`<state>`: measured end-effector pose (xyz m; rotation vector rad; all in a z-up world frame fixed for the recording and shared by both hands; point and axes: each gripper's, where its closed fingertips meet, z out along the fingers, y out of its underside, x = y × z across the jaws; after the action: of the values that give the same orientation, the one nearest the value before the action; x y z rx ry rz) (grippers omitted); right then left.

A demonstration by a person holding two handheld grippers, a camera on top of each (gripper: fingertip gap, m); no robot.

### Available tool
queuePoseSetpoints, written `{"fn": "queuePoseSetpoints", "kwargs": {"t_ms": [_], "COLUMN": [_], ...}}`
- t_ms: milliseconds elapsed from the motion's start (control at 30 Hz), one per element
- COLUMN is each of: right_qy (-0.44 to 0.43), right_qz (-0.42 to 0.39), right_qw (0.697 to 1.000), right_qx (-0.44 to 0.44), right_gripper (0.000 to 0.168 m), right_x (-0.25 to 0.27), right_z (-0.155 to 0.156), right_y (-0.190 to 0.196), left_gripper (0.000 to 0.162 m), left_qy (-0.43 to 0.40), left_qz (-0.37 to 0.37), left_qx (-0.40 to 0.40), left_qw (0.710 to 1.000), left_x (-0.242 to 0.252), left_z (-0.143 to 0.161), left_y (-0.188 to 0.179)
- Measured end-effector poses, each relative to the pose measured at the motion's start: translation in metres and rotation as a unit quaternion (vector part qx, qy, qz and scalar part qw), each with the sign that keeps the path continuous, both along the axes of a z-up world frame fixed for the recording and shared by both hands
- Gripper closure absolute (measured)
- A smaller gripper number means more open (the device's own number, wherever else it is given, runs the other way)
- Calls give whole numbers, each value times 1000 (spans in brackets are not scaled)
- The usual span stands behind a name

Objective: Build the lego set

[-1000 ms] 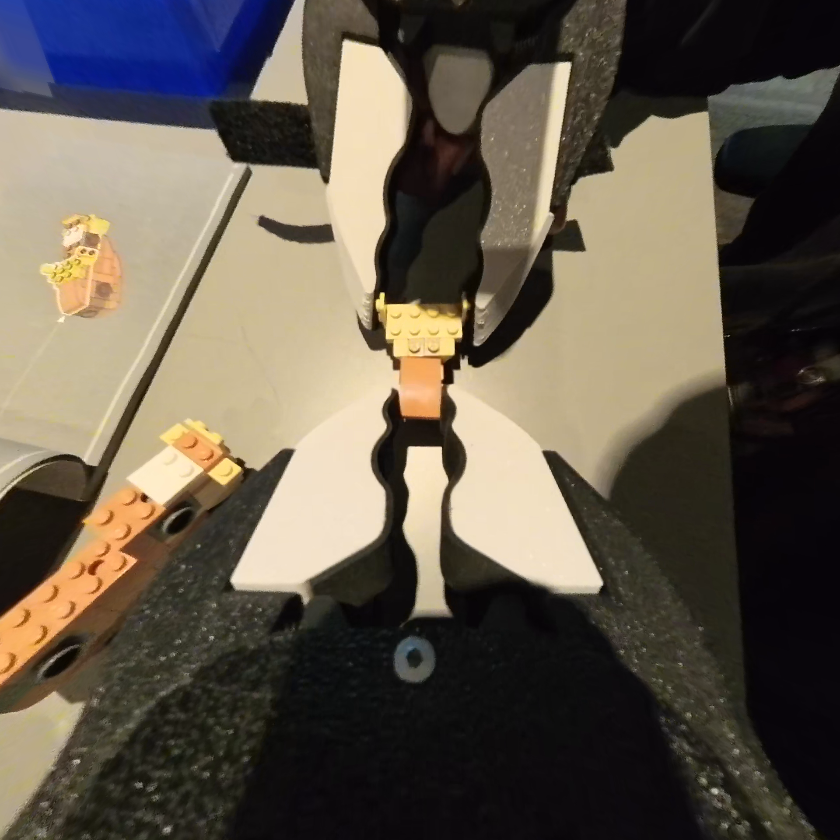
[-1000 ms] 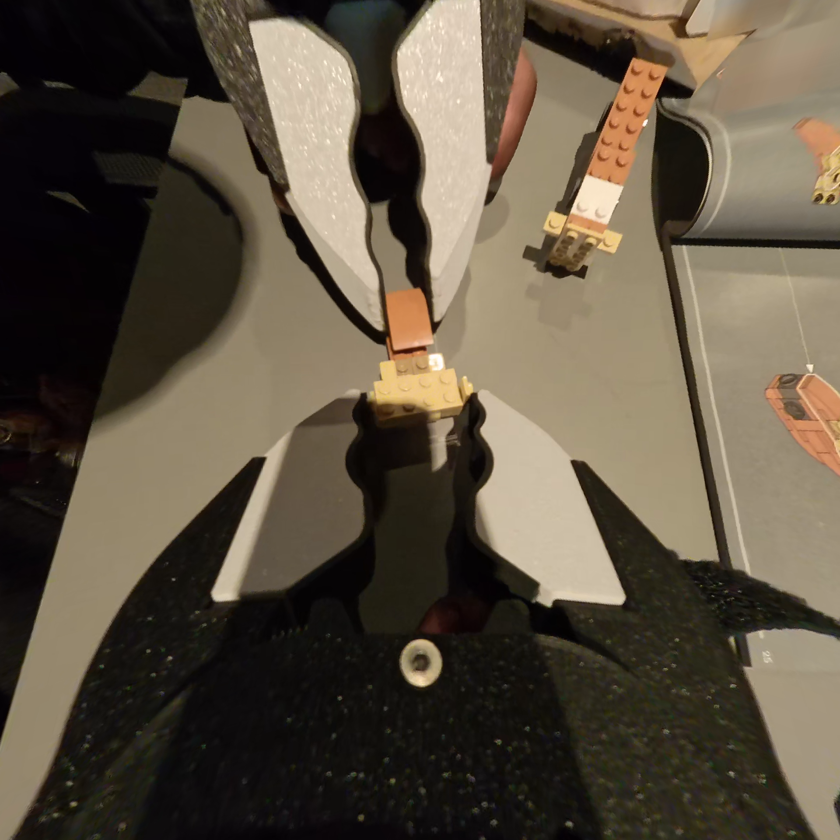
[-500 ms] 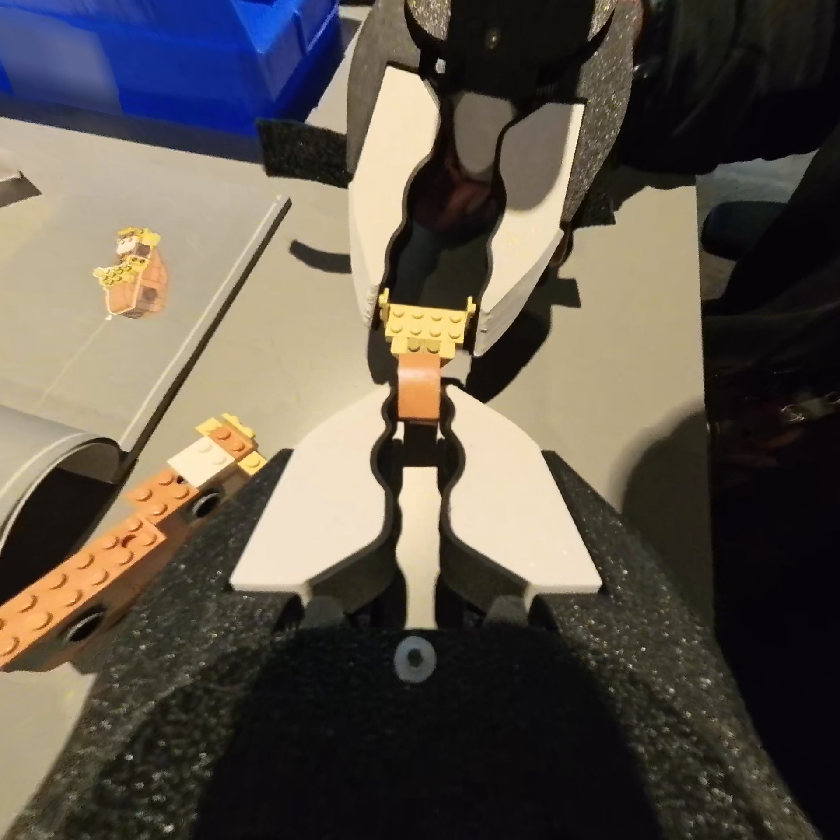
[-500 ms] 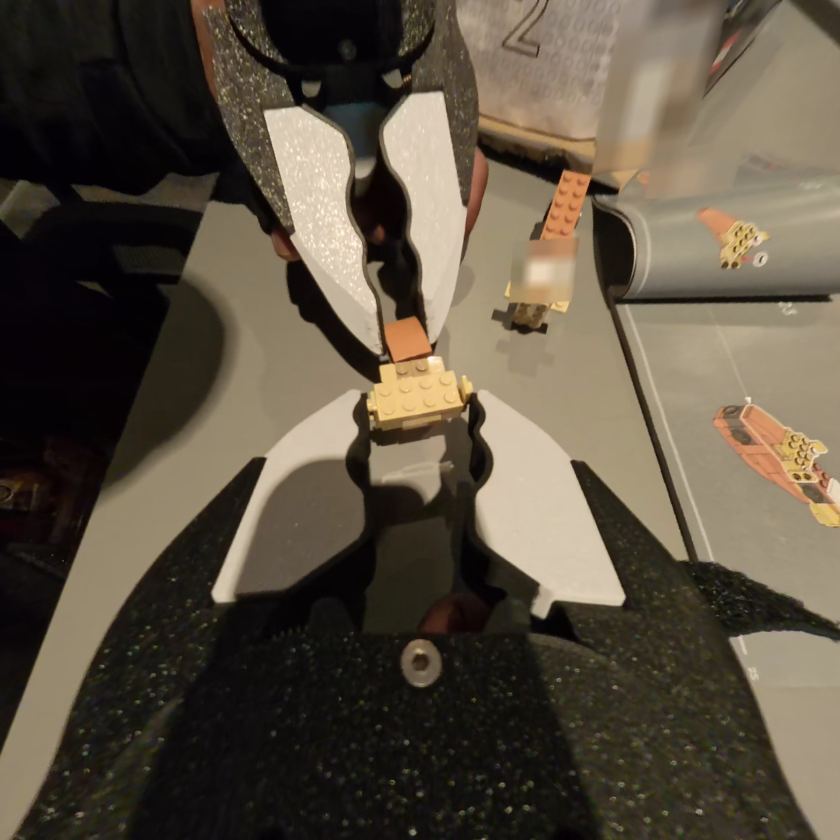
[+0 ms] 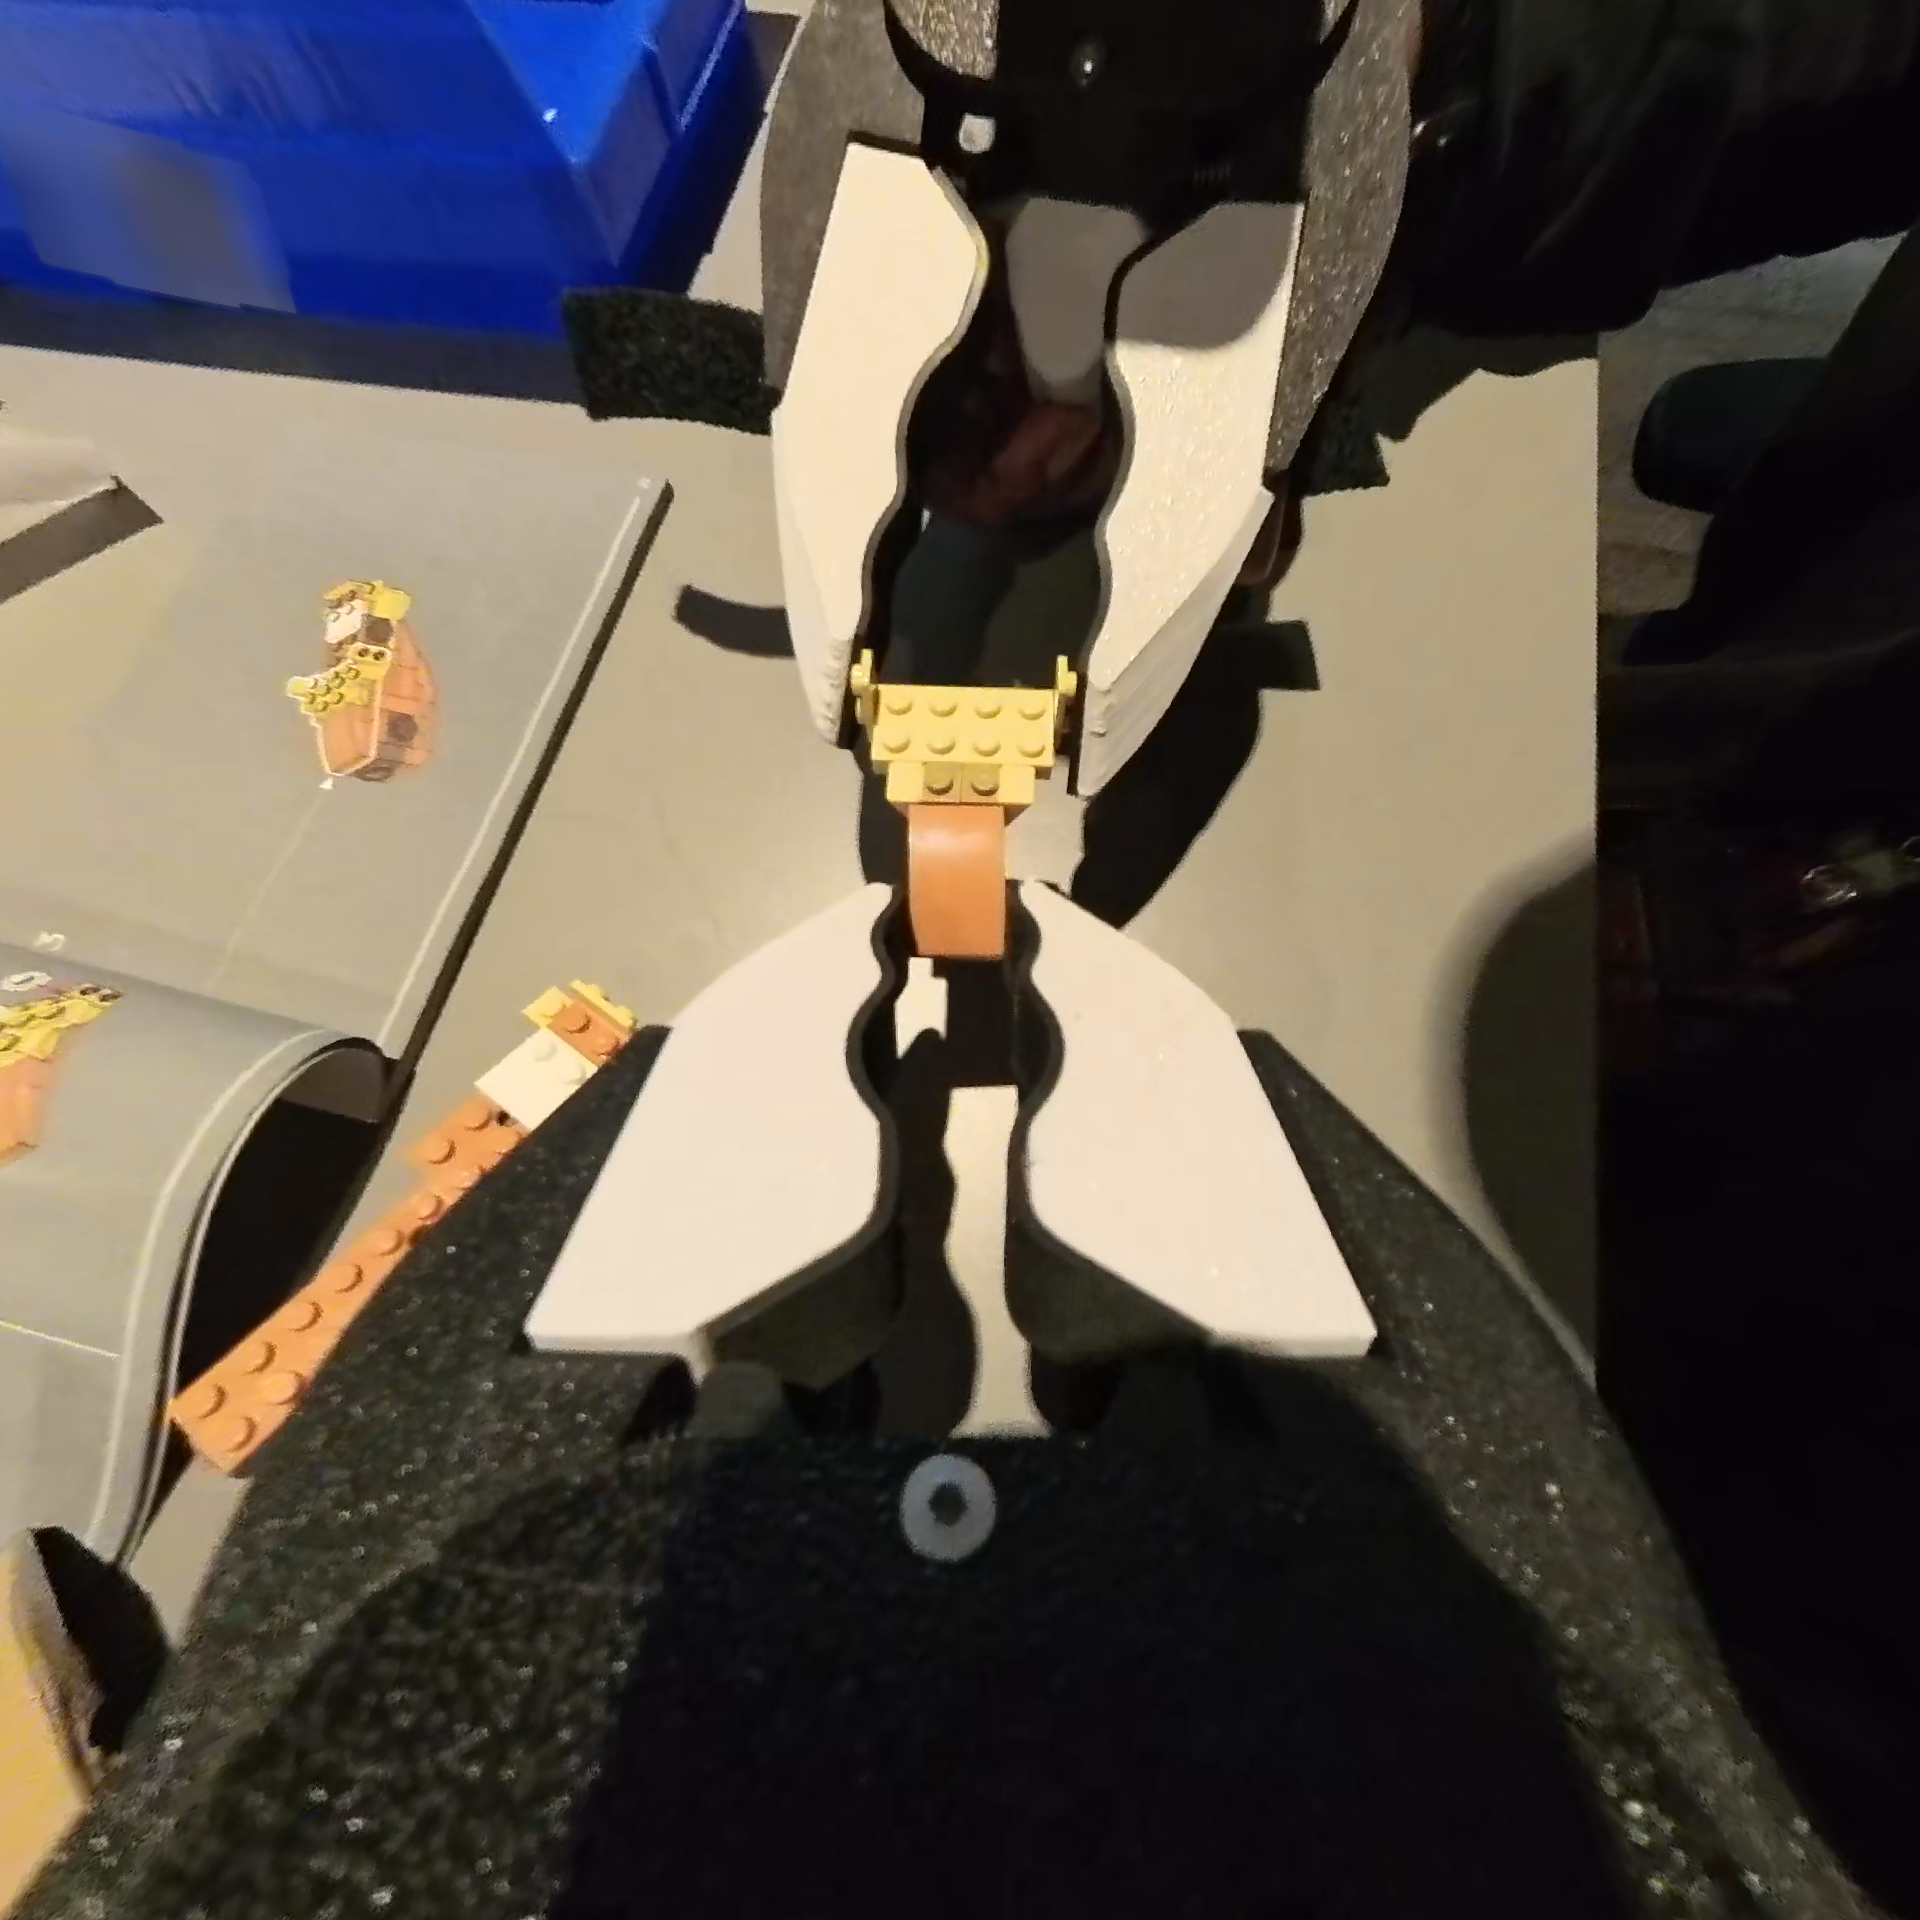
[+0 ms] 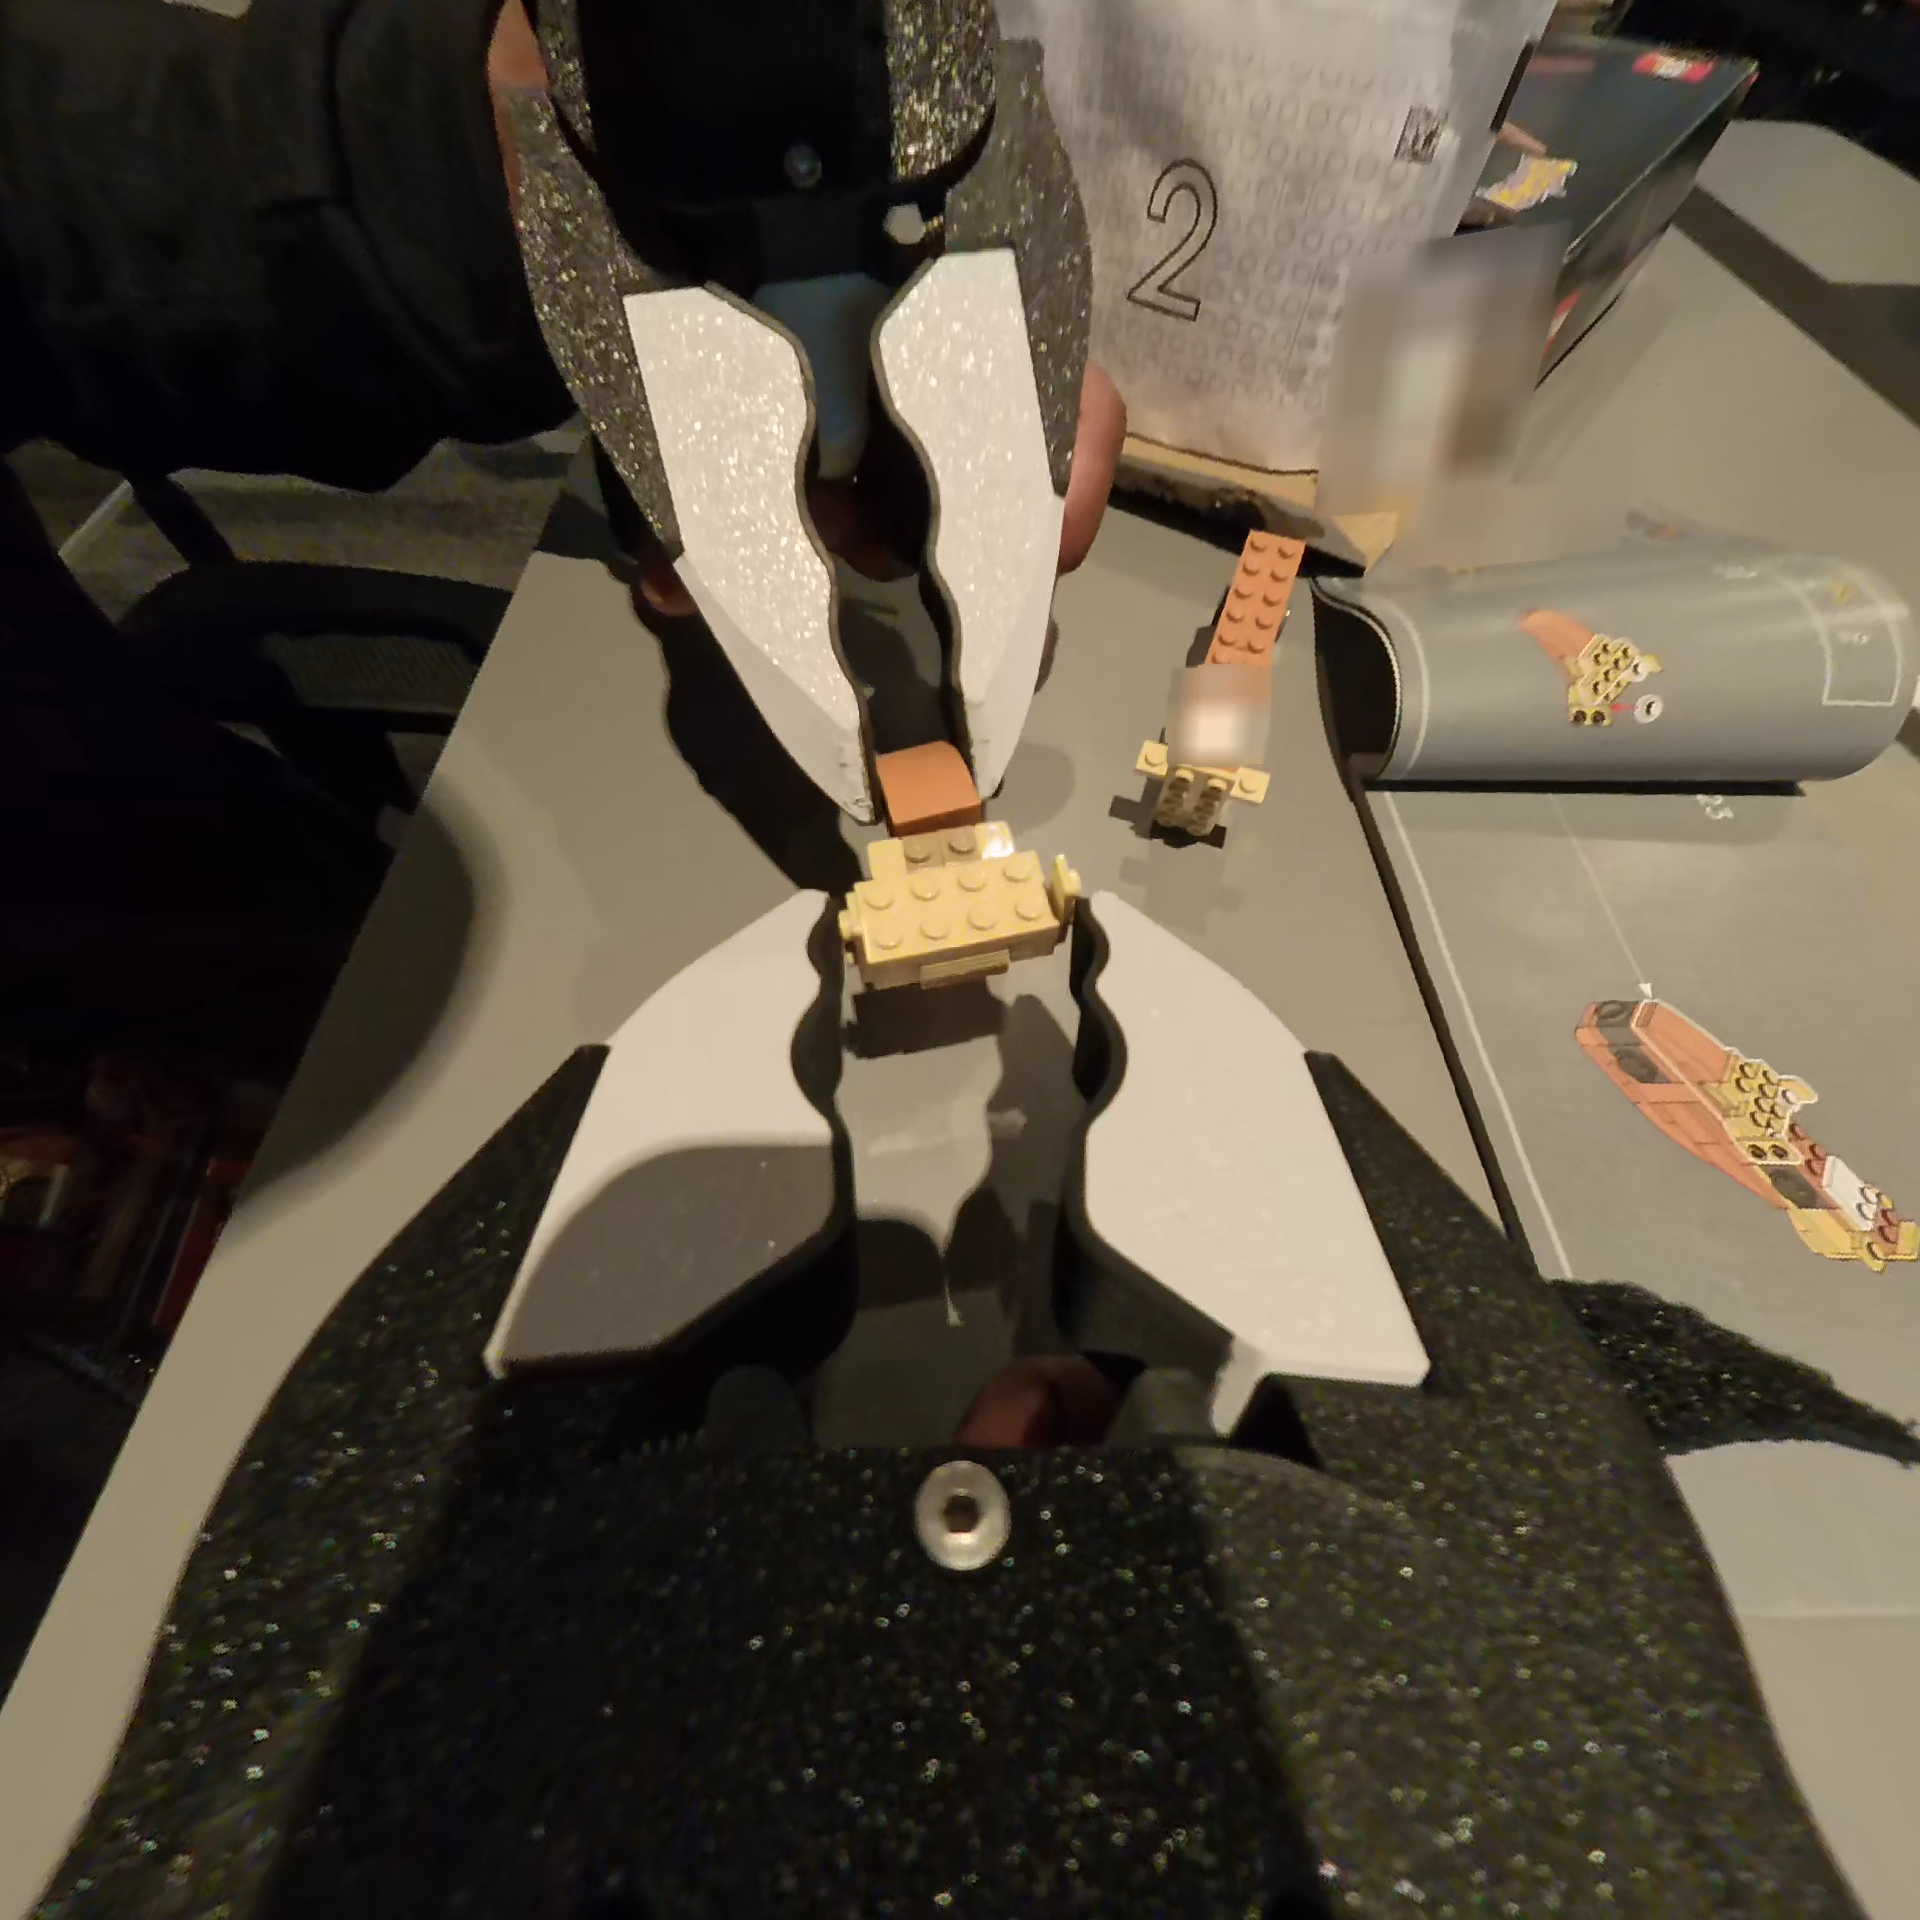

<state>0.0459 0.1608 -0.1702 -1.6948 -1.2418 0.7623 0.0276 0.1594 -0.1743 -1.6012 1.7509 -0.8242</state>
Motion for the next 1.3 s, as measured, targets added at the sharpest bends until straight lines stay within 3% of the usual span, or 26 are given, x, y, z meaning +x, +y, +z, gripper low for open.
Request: {"fn": "queuePoseSetpoints", "kwargs": {"t_ms": [767,1033,1167,1300], "right_qy": [46,65,69,78], "right_qz": [-1,-5,-9,0], "right_qw": [999,998,998,994], "right_qx": [1,-10,11,79], "right_gripper": [127,127,127,127], "right_x": [-4,-1,2,0], "right_z": [10,16,21,35], "right_y": [0,2,4,0], "left_gripper": [141,123,124,124], "left_qy": [21,-32,-115,-206], "left_qz": [-8,6,102,178], "left_qx": [17,36,-109,-332], "left_qw": [1000,999,982,903], "left_x": [1,-3,-13,-18], "left_z": [7,23,44,60], "left_y": [1,2,7,8]}}
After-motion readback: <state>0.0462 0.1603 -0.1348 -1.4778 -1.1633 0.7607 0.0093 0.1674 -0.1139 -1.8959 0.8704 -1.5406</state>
